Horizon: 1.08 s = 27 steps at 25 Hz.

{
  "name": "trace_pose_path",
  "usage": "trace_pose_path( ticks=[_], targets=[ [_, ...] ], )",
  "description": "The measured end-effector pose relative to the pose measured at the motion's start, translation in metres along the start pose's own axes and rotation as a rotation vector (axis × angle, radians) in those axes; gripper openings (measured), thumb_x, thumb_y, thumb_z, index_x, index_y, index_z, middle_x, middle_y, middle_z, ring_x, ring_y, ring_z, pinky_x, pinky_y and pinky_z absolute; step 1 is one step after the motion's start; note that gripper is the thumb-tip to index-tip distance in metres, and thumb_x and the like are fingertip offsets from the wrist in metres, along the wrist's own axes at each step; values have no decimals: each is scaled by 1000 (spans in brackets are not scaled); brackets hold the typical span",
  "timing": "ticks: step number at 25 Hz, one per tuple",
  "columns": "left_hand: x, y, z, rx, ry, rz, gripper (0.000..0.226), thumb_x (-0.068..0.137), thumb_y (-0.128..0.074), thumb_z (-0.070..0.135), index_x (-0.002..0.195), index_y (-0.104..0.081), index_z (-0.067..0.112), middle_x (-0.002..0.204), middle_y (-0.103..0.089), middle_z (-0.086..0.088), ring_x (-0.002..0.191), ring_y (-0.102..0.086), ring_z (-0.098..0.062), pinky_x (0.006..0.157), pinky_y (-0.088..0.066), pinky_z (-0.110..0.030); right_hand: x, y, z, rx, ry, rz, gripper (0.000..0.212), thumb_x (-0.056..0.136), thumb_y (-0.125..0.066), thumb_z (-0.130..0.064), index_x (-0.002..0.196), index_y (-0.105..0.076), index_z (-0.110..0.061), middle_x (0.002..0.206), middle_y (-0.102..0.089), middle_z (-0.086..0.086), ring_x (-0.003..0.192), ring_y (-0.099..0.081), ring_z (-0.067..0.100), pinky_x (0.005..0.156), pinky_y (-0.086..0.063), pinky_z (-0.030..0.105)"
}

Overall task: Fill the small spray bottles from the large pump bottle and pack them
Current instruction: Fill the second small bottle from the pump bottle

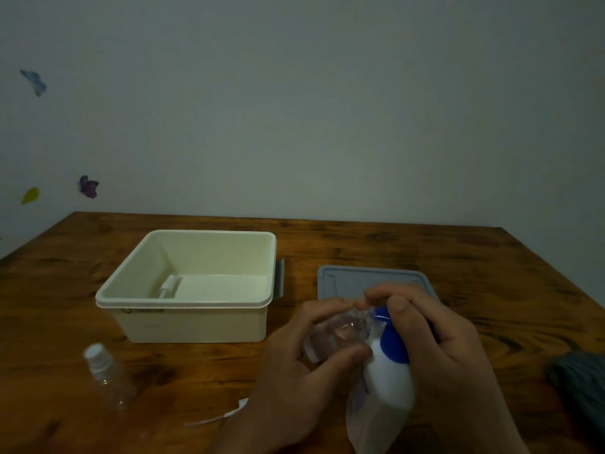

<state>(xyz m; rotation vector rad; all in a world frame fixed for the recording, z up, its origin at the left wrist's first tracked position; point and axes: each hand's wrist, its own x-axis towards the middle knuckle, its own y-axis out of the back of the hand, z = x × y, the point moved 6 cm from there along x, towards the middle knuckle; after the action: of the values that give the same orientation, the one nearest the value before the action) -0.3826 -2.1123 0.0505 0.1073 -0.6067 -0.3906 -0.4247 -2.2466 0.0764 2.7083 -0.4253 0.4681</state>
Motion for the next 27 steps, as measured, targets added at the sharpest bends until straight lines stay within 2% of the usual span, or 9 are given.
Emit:
trace_pose_path(
  ticks=[2, 5, 8, 10, 13, 16, 19, 21, 27],
  targets=[
    [0, 0, 0, -18, 4, 2, 49, 70, -69, 33, 111, -53, 56, 113, -56, 36, 106, -56, 9, 77, -47, -4, 0, -1, -3, 11, 10, 5, 20, 79, -44, -46, 84, -62, -39, 93, -65, -26, 87, -61, -2, 65, -46, 8],
    [-1, -1, 0, -9, 21, -2, 50, 67, -68, 40, 111, -50, 59, 115, -54, 39, 108, -53, 11, 78, -46, -3, -2, -1, -5, -9, 76, 43, 27, 77, -40, -49, 84, -63, -38, 91, -66, -22, 82, -62, -1, 66, -45, 6],
    [-3, -2, -5, 32, 33, -12, 51, 66, -69, 42, 110, -50, 59, 114, -54, 40, 107, -54, 11, 79, -45, -3, -2, -2, 1, -55, 60, 25, 29, 76, -37, -51, 85, -64, -43, 91, -66, -15, 77, -62, 7, 63, -48, 13],
    [-3, -1, -6, 33, 46, -4, 53, 65, -72, 41, 109, -50, 61, 114, -54, 40, 106, -54, 12, 78, -45, -3, -2, -2, 2, -78, 61, 29, 29, 75, -37, -53, 89, -61, -46, 92, -65, -15, 79, -61, 8, 64, -48, 16],
    [-2, -2, -5, 15, 61, 7, 60, 65, -80, 31, 108, -50, 61, 114, -54, 40, 106, -54, 11, 77, -46, -4, -1, 0, -1, -89, 74, 32, 35, 76, -35, -55, 88, -64, -39, 94, -64, -22, 83, -61, 2, 66, -46, 9],
    [-2, -1, -5, 3, 61, 23, 59, 69, -78, 19, 109, -53, 54, 112, -56, 37, 104, -56, 10, 75, -47, -4, -1, 2, -4, -65, 62, 28, 34, 75, -36, -55, 86, -64, -39, 96, -64, -22, 87, -60, -1, 68, -43, 5],
    [-1, -2, -4, -19, 78, 24, 58, 64, -79, 31, 106, -52, 61, 112, -55, 40, 105, -55, 12, 74, -48, -4, -1, 1, -5, -58, 76, 46, 33, 75, -37, -55, 94, -61, -44, 96, -64, -22, 85, -61, 1, 67, -44, 6],
    [0, -2, -4, -18, 70, 19, 54, 63, -73, 41, 108, -51, 61, 114, -54, 40, 106, -54, 11, 76, -48, -5, 0, -1, -3, -39, 81, 58, 29, 75, -37, -54, 91, -60, -46, 93, -64, -22, 83, -61, 0, 66, -44, 6],
    [-2, -3, -7, 11, 75, 15, 57, 62, -76, 39, 107, -50, 64, 114, -54, 39, 107, -54, 11, 77, -47, -4, -2, -1, 0, -25, 66, 30, 30, 73, -38, -54, 89, -62, -43, 93, -65, -16, 82, -62, 5, 66, -47, 10]
  ],
)
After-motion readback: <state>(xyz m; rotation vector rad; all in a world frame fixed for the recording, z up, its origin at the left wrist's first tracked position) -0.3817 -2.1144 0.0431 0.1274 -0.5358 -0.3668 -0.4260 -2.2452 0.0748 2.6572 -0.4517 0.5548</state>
